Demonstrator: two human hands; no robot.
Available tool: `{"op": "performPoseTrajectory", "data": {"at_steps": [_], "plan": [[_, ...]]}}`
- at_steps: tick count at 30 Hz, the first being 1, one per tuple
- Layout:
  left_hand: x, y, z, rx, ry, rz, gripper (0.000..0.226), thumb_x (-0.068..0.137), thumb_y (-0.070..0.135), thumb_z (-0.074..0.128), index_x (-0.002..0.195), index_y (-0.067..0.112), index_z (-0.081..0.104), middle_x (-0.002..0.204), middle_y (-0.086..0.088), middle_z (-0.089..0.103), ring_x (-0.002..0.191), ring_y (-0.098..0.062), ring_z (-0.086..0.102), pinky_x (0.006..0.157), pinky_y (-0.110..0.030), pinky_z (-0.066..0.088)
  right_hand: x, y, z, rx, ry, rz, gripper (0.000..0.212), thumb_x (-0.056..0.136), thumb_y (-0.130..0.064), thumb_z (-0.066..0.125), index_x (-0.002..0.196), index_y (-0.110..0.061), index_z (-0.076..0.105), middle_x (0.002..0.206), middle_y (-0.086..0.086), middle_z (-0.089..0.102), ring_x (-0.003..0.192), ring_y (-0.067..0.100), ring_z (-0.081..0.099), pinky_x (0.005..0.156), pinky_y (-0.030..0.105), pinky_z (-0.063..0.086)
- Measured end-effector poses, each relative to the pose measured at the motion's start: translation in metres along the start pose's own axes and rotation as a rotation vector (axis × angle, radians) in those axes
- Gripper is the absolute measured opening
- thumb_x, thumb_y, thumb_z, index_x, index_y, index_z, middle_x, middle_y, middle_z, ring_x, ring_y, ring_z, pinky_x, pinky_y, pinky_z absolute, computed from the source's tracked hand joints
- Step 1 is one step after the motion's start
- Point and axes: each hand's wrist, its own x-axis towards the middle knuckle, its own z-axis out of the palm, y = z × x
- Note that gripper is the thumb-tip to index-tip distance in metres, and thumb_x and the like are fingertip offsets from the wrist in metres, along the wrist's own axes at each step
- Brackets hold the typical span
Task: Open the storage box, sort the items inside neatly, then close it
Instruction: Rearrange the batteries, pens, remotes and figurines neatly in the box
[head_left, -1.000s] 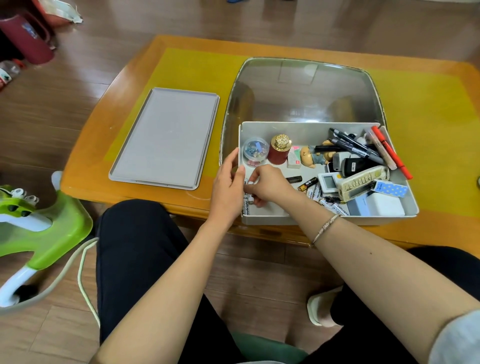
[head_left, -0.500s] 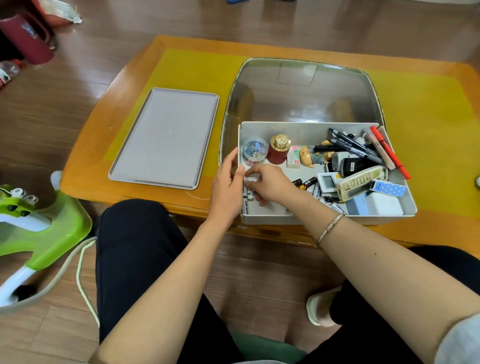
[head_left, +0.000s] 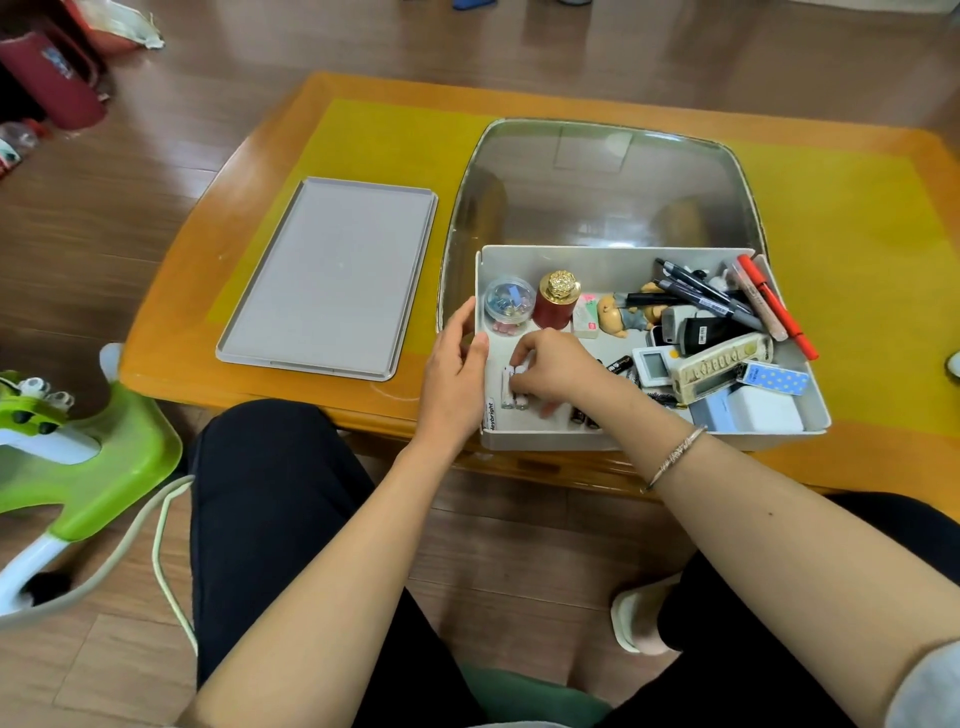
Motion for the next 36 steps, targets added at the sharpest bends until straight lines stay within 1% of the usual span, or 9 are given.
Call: {"op": "performPoseTrajectory", "data": {"at_steps": [5, 7, 12, 16, 20, 23, 27, 32, 36], "plan": [[0.000, -0.001, 0.001, -0.009, 0.003, -0.011, 0.041, 0.102, 0.025, 0.043, 0.143, 0.028, 0.039, 0.142, 0.003, 0.047, 0.126, -0.012, 0.047, 0.098, -0.042, 0.050, -0.013, 0.003, 0.002, -0.026, -0.150, 0.037, 0.019, 0.076, -0.011, 0.077, 0.087, -0.012, 0.062, 0.073, 0.010, 0.068, 0.055, 0.018, 0.067, 0.042, 0.022, 0.051], [0.000, -0.001, 0.001, -0.005, 0.007, -0.008, 0.041, 0.102, 0.025, 0.043, 0.143, 0.028, 0.039, 0.142, 0.003, 0.047, 0.126, -0.012, 0.047, 0.098, -0.041, 0.050, -0.013, 0.002, 0.005, -0.013, -0.169, 0.038, 0.018, 0.077, -0.011, 0.077, 0.087, -0.012, 0.062, 0.076, 0.009, 0.069, 0.053, 0.015, 0.066, 0.042, 0.018, 0.048], [0.000, -0.001, 0.001, -0.005, 0.004, -0.014, 0.041, 0.102, 0.026, 0.043, 0.142, 0.029, 0.039, 0.142, 0.003, 0.047, 0.127, -0.012, 0.047, 0.098, -0.042, 0.050, -0.014, 0.004, 0.002, -0.006, -0.178, 0.020, 0.034, 0.076, -0.012, 0.078, 0.102, -0.014, 0.058, 0.084, 0.010, 0.070, 0.062, 0.018, 0.070, 0.049, 0.024, 0.055], [0.001, -0.002, 0.001, -0.007, 0.003, -0.024, 0.041, 0.102, 0.026, 0.043, 0.143, 0.029, 0.039, 0.142, 0.002, 0.047, 0.128, -0.015, 0.047, 0.098, -0.044, 0.050, -0.015, 0.004, 0.004, -0.045, -0.191, -0.079, 0.044, 0.075, -0.020, 0.079, 0.113, -0.022, 0.058, 0.082, 0.000, 0.061, 0.056, 0.010, 0.066, 0.051, 0.021, 0.054], [-0.001, 0.000, 0.001, -0.008, 0.008, -0.017, 0.041, 0.102, 0.026, 0.043, 0.143, 0.029, 0.039, 0.142, 0.002, 0.046, 0.127, -0.014, 0.047, 0.095, -0.042, 0.052, -0.015, 0.001, 0.010, -0.131, -0.166, -0.108, 0.041, 0.070, -0.036, 0.082, 0.101, -0.021, 0.060, 0.085, -0.002, 0.057, 0.068, 0.015, 0.062, 0.056, 0.028, 0.053], [0.000, 0.000, 0.001, -0.017, 0.005, -0.019, 0.041, 0.102, 0.025, 0.043, 0.143, 0.028, 0.039, 0.143, 0.002, 0.046, 0.128, -0.016, 0.046, 0.097, -0.043, 0.050, -0.014, -0.001, 0.017, -0.228, -0.089, -0.158, 0.039, 0.067, -0.042, 0.081, 0.089, -0.021, 0.057, 0.082, -0.006, 0.050, 0.072, 0.012, 0.050, 0.057, 0.026, 0.040], [-0.001, 0.000, 0.001, -0.028, 0.003, -0.022, 0.041, 0.102, 0.025, 0.043, 0.143, 0.029, 0.039, 0.142, 0.002, 0.046, 0.127, -0.015, 0.047, 0.096, -0.042, 0.052, -0.014, -0.002, 0.020, -0.247, -0.037, -0.183, 0.037, 0.068, -0.041, 0.081, 0.084, -0.020, 0.056, 0.076, -0.007, 0.048, 0.069, 0.009, 0.046, 0.053, 0.024, 0.034], [-0.001, 0.000, 0.001, -0.009, 0.006, -0.012, 0.041, 0.102, 0.025, 0.043, 0.142, 0.028, 0.040, 0.142, 0.003, 0.047, 0.127, -0.013, 0.047, 0.097, -0.041, 0.051, -0.017, 0.002, 0.009, -0.180, -0.122, -0.104, 0.039, 0.068, -0.032, 0.084, 0.098, -0.020, 0.062, 0.085, -0.005, 0.053, 0.072, 0.011, 0.053, 0.063, 0.026, 0.047], [-0.001, 0.001, 0.001, -0.011, 0.005, -0.009, 0.040, 0.102, 0.026, 0.043, 0.142, 0.028, 0.040, 0.141, 0.003, 0.047, 0.125, -0.012, 0.048, 0.095, -0.039, 0.052, -0.019, 0.002, 0.006, -0.207, -0.125, -0.082, 0.037, 0.070, -0.022, 0.082, 0.102, -0.018, 0.063, 0.092, -0.001, 0.055, 0.082, 0.016, 0.056, 0.066, 0.027, 0.048]]}}
